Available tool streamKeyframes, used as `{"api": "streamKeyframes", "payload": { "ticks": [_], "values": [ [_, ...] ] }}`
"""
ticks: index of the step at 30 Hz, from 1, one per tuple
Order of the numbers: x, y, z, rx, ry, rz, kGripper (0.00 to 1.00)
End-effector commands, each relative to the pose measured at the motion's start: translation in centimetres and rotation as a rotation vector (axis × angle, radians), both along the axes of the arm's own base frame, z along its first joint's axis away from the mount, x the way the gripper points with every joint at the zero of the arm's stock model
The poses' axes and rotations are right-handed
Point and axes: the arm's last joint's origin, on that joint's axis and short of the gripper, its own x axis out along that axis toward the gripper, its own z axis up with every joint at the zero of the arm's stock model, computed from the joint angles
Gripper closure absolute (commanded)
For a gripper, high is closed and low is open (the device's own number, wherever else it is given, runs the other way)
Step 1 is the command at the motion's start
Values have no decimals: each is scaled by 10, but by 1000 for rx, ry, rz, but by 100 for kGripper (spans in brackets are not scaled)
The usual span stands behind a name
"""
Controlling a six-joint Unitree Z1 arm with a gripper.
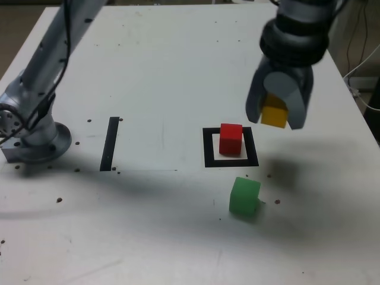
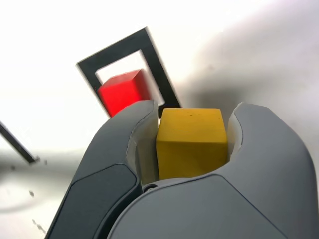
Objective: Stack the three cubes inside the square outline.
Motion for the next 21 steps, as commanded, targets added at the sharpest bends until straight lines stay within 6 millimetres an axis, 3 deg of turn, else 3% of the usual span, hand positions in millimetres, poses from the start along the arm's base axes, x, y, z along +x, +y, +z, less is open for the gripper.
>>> {"api": "streamKeyframes", "payload": {
  "ticks": [1,10,21],
  "values": [
    [-10,4,4,-8,28,39,72],
    [-36,16,4,-24,59,164,72],
    [-43,38,-24,-50,60,225,72]
  ]
}}
